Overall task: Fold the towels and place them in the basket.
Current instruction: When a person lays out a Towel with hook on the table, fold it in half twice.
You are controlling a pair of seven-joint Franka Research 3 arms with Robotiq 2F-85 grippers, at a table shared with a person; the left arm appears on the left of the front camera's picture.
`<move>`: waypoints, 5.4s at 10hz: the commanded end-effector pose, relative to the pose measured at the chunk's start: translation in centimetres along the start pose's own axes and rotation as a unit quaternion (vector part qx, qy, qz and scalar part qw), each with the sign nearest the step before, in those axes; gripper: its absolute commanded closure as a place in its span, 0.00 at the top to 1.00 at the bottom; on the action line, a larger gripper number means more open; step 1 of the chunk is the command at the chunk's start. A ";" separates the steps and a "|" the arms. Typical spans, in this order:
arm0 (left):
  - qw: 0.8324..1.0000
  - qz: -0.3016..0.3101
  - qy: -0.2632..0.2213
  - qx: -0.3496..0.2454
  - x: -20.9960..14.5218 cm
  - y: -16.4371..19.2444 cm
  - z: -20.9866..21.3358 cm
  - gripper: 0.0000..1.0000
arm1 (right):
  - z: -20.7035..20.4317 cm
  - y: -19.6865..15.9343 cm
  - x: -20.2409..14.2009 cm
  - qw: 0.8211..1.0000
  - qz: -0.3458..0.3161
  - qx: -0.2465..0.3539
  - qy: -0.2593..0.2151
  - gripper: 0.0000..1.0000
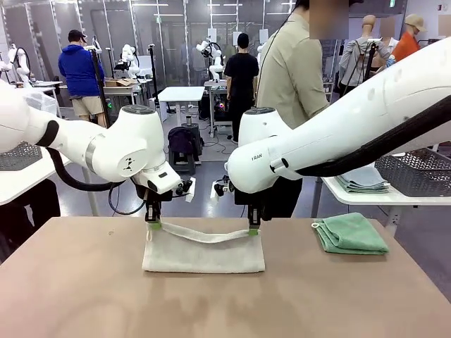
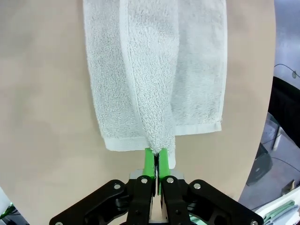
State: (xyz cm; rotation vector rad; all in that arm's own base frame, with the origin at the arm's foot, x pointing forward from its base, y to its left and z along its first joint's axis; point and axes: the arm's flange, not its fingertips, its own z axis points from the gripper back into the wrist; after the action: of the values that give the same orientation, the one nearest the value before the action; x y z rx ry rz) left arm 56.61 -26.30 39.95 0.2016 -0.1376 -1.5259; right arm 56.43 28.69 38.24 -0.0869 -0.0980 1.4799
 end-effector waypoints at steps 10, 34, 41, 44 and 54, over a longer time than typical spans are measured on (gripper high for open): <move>0.998 -0.047 0.017 -0.035 1.0 7.4 -5.7 0.03 | -4.0 -5.7 0.4 0.999 -0.035 0.017 0.025 0.04; 0.940 0.020 -0.339 -0.027 -18.7 0.1 2.9 0.76 | 3.5 3.8 -13.2 0.718 -0.639 0.150 -0.230 0.84; 0.881 -0.004 -0.470 -0.048 -21.8 0.4 0.6 0.76 | 3.4 4.2 -13.7 0.722 -0.640 0.153 -0.214 0.84; 0.838 0.020 -0.543 -0.051 -21.9 0.4 -0.7 0.76 | 3.4 4.2 -13.7 0.722 -0.640 0.153 -0.214 0.84; 0.833 0.022 -0.547 -0.075 -20.9 0.0 -1.3 0.76 | -0.2 1.4 -6.3 0.678 -0.718 0.088 -0.130 0.85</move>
State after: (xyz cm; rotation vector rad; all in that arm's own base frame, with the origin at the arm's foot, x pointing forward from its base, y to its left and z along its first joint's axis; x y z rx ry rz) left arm 56.27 -5.44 39.31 -0.8346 -0.9187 -1.4300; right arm 52.34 20.52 38.04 0.3871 -0.2005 -0.0512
